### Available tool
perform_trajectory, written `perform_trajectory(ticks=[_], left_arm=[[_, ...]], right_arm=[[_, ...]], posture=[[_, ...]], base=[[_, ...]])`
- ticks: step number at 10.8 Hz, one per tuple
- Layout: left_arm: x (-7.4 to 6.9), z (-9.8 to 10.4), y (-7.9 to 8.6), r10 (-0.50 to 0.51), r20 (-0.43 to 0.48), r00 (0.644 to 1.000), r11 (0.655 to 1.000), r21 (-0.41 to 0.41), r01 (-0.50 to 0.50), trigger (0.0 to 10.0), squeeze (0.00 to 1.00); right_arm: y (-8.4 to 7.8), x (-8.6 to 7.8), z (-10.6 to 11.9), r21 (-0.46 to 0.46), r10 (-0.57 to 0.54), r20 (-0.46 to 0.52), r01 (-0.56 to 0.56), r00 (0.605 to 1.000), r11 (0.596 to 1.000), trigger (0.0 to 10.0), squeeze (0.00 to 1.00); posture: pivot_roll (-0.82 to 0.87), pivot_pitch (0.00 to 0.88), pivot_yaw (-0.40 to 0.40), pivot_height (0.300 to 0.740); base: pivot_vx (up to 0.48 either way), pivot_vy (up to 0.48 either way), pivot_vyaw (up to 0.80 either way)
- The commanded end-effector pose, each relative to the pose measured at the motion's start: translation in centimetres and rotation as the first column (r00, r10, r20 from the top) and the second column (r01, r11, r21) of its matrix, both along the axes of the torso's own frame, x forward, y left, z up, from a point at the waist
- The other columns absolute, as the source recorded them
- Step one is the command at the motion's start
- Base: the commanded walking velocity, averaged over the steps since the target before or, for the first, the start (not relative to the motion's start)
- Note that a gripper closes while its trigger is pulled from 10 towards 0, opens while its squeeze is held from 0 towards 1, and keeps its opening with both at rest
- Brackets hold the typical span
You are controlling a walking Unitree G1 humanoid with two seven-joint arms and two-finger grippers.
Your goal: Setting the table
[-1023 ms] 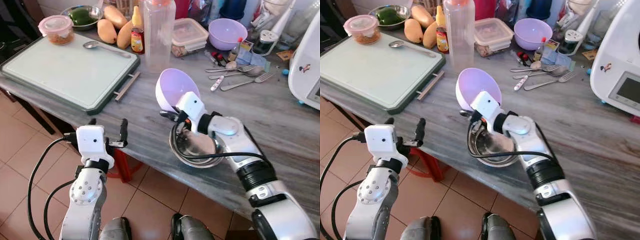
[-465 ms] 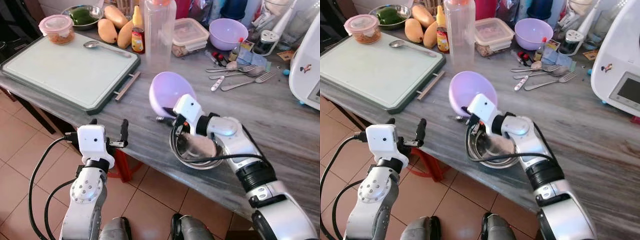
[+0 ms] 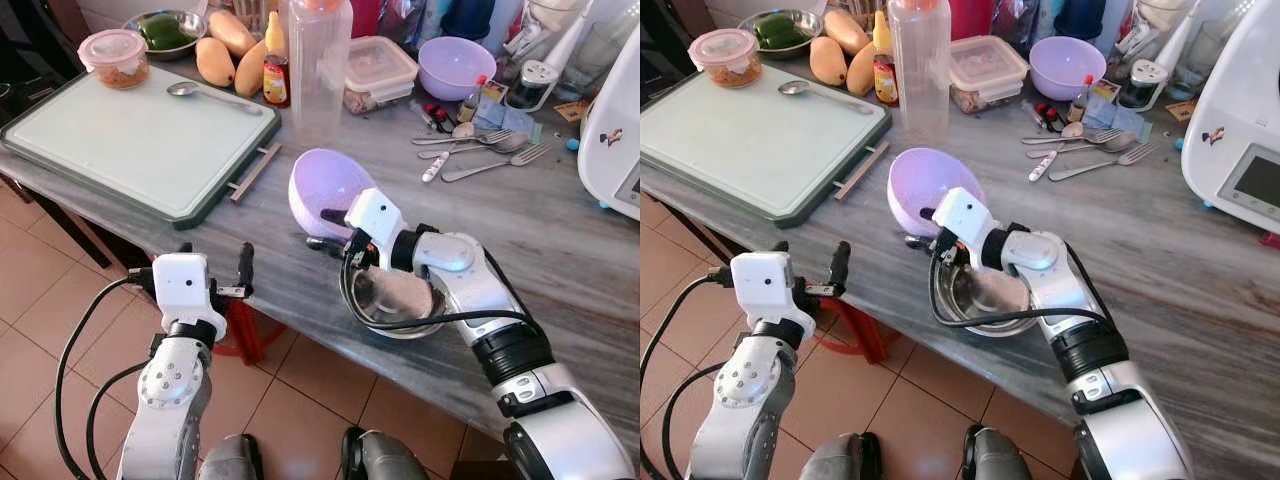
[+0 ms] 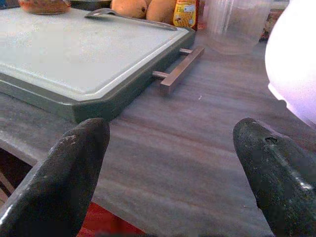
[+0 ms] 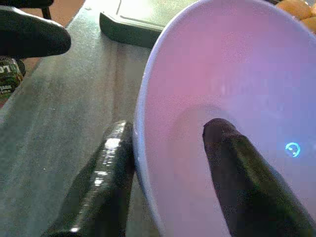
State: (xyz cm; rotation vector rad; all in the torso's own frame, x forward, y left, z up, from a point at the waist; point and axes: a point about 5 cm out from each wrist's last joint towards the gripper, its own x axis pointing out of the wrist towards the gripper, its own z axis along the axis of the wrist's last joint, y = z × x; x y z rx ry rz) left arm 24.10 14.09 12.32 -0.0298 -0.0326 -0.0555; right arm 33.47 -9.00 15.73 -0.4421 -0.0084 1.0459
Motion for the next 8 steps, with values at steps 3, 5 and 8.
perform_trajectory(ticks=[3, 5, 8], left_arm=[[0.0, -0.5, 0.0, -0.009, -0.026, 1.0, 1.0, -0.005, 0.009, 10.0, 0.0], [0.0, -0.6, -0.2, -0.013, -0.029, 0.999, 1.0, -0.005, 0.012, 10.0, 0.0], [0.1, -0.7, -0.2, -0.015, -0.039, 0.999, 1.0, -0.005, 0.015, 10.0, 0.0]], right_arm=[[0.3, -0.4, 1.1, -0.013, 0.081, 0.01, -0.08, 0.997, 0.997, 10.0, 1.0], [0.1, -0.8, 1.1, -0.041, 0.114, -0.005, -0.114, 0.994, 0.993, 10.0, 1.0], [-0.4, -0.8, -0.4, -0.21, 0.117, 0.007, -0.113, 0.993, 0.971, 10.0, 1.0]], posture=[[0.01, 0.164, -0.03, 0.74], [0.01, 0.161, -0.029, 0.74], [0.01, 0.163, -0.029, 0.74]], base=[[0.0, 0.0, 0.0], [0.0, 0.0, 0.0], [0.0, 0.0, 0.0]])
